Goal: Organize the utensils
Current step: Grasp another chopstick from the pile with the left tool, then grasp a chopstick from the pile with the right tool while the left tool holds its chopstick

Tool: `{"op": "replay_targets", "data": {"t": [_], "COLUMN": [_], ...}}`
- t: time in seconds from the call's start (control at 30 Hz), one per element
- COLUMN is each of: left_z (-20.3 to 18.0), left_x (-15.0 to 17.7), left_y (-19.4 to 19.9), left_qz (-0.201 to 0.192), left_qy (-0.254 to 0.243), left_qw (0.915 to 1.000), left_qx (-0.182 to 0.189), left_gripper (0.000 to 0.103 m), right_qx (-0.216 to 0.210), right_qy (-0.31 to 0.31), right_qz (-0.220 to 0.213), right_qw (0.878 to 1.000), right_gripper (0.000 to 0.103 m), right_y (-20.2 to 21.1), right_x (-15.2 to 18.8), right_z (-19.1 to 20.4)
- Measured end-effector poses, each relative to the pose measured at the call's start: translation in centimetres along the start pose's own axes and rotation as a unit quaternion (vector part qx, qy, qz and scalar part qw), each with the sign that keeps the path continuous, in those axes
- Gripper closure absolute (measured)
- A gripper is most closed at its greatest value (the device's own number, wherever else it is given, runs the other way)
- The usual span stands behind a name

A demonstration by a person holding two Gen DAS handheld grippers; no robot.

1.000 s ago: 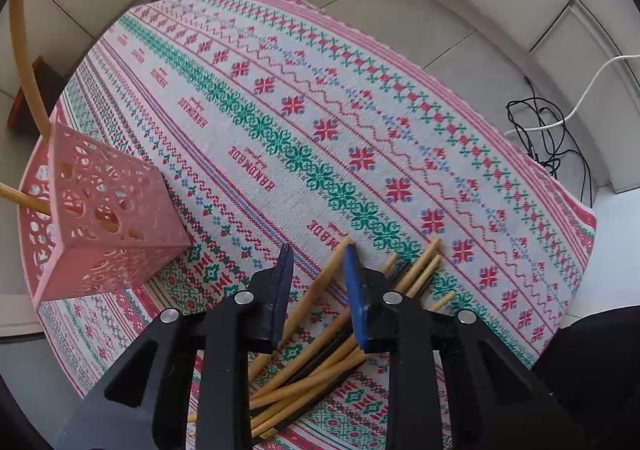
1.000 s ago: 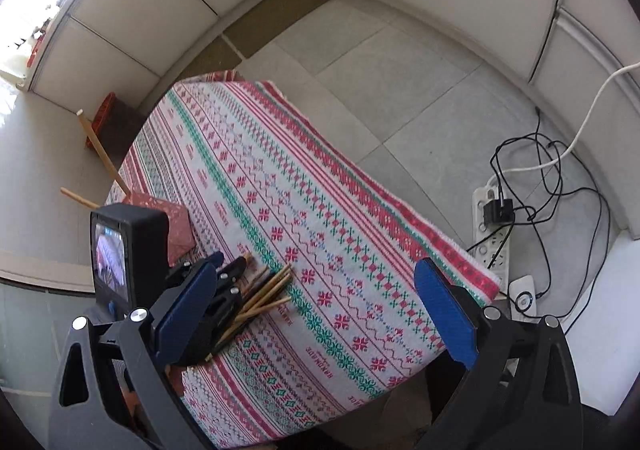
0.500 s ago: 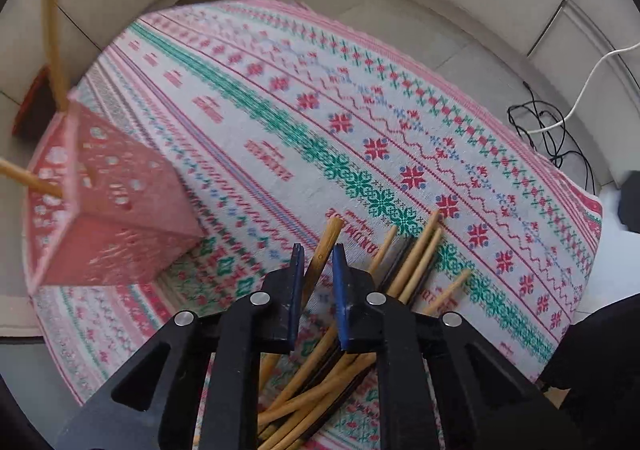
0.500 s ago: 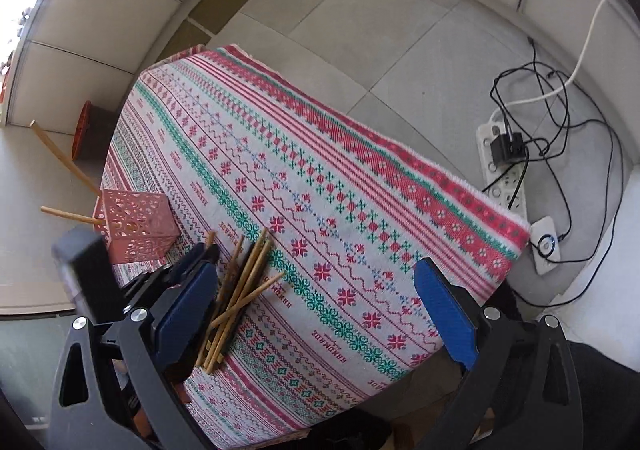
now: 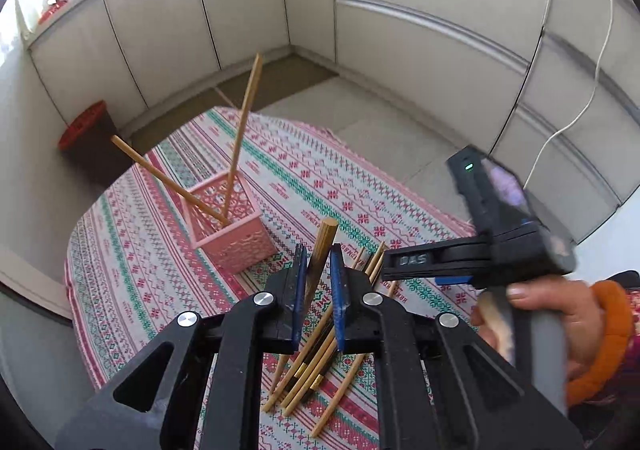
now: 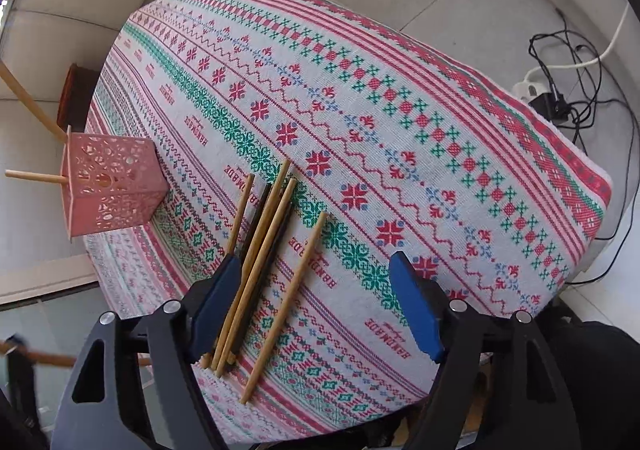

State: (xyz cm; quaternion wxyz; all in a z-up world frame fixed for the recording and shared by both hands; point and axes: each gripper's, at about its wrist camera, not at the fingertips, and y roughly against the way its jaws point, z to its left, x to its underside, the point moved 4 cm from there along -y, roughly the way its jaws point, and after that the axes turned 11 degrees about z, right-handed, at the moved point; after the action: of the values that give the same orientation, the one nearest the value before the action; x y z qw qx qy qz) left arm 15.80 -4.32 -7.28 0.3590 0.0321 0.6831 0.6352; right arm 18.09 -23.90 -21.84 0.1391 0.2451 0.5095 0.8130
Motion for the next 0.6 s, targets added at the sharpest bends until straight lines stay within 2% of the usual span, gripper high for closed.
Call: {"op": "replay_targets", "data": {"t": [0.13,0.27,0.37,0.43,0.47,0.5,0.53,0.6], "left_z": [-0.3,-0.4,-0.3,0.0,0.1,0.3,0.4,0.4], "left_x": [-0.3,-0.5,-0.4,-0.3,-0.3,-0.2,-0.1,-0.1], "left_y": [1.7,3.2,3.9,4.0,4.1,4.1,4.1,3.8], "left_qz": [-0.024,-0.044,-0.053,-0.054,-0.054,-0.054,-0.053,-0.049], "left_qy": [-0.009,-0.011,-0.009,-0.008,-0.006,-0.004,-0.003,-0.003], "left_qw": [0.9997,0.9989,0.9985,0.9985,0.9985,0.9985,0.9985,0.9986], "left_qx": [0.004,0.007,0.008,0.009,0.009,0.011,0.014,0.020], "left_gripper": [0.094,0.095,0.095,0.095,0.095,0.095,0.095,0.095], "right_qx": [0.017,0.026,0.072,0.097,0.099,0.100,0.092,0.072], "right_qy": [-0.008,-0.012,0.006,0.020,0.020,0.020,0.020,0.011], "right_qz": [0.011,0.000,-0.013,-0.026,-0.032,-0.036,-0.035,-0.030], "right_qw": [1.000,1.000,0.997,0.995,0.994,0.994,0.995,0.997], "right_gripper": [0.043,0.049,0.067,0.071,0.072,0.085,0.093,0.095], "right_y": [-1.2,-1.9,-2.3,-2.6,-2.6,-2.6,-2.8,-2.8], "right_x": [0.8,1.1,1.2,1.4,1.5,1.5,1.3,1.1], "right_z": [-0.2,0.2,1.2,1.8,1.9,1.9,1.8,1.3]}}
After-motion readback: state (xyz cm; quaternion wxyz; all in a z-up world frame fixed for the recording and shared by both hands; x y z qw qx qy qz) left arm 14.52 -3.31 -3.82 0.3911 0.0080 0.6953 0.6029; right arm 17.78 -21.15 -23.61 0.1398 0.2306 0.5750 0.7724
